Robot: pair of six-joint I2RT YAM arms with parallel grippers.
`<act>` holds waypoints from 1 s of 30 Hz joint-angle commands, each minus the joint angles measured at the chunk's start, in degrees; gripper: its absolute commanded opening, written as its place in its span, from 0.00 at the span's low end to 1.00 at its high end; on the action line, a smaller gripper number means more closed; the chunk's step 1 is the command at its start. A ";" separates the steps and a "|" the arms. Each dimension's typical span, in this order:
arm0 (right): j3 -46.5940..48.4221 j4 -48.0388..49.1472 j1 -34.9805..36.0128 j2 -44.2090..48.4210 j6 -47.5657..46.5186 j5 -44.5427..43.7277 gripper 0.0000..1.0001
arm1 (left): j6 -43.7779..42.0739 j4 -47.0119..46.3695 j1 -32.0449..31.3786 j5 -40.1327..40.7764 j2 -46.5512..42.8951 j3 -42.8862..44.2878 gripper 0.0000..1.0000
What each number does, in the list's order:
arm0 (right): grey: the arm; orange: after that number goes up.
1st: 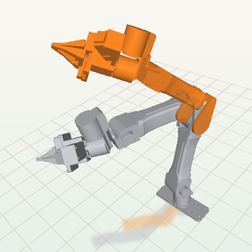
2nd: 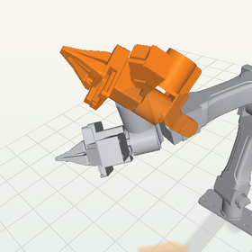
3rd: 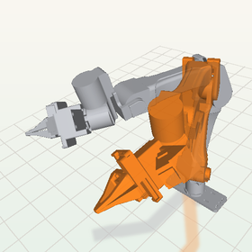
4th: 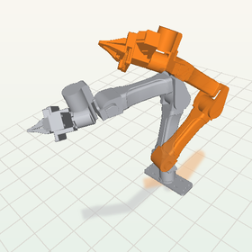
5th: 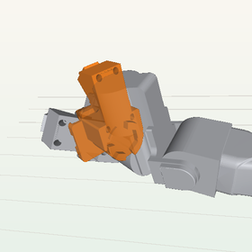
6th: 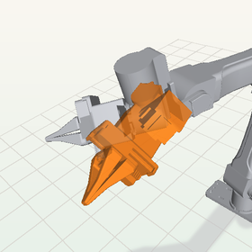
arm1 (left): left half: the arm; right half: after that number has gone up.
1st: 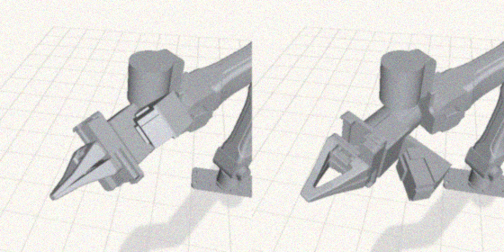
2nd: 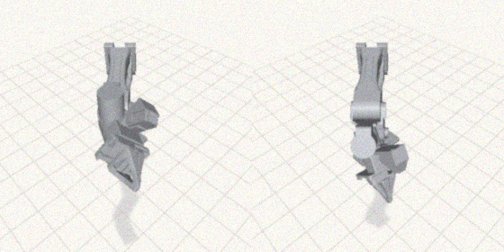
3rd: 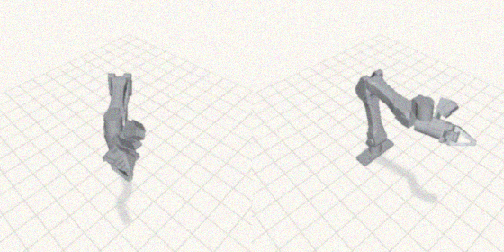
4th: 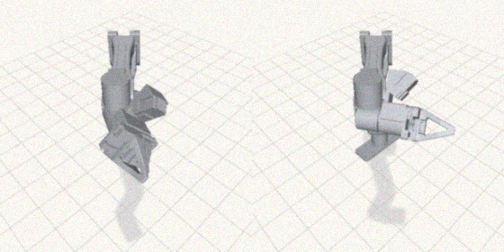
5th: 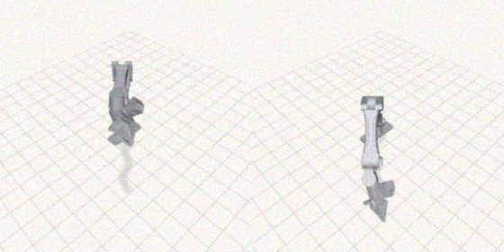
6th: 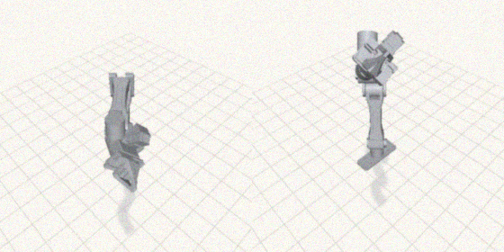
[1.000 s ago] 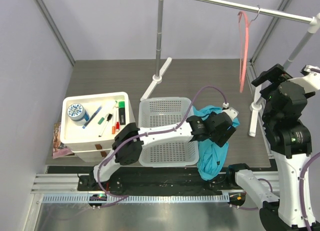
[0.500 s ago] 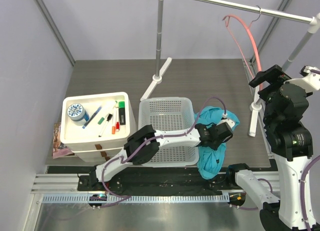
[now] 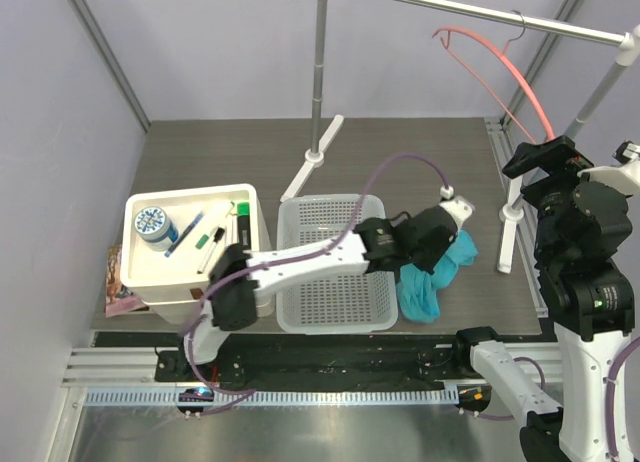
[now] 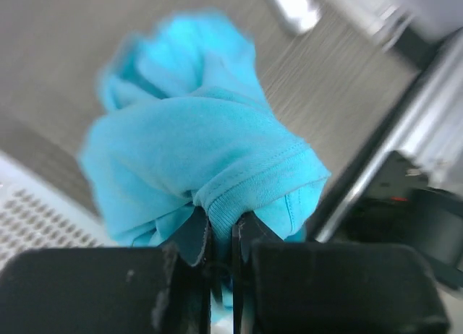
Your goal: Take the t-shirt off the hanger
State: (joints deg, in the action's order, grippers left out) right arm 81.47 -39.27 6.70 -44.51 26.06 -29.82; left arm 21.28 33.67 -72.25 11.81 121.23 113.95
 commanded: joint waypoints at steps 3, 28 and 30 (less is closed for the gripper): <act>-0.08 4.46 0.51 1.53 1.36 0.82 1.00 | -3.43 -7.90 0.27 1.46 -22.67 -6.80 0.00; 3.69 4.73 0.77 2.06 0.65 18.48 1.00 | 5.44 -9.32 4.13 16.65 -51.80 -43.45 0.00; 4.57 4.72 0.77 2.15 0.57 20.75 1.00 | 7.02 -7.75 5.18 16.66 -50.83 -45.22 0.00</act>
State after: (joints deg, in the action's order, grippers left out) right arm 82.48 -36.07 7.18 -42.98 28.08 -13.41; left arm 24.01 29.56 -68.51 25.36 72.23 70.17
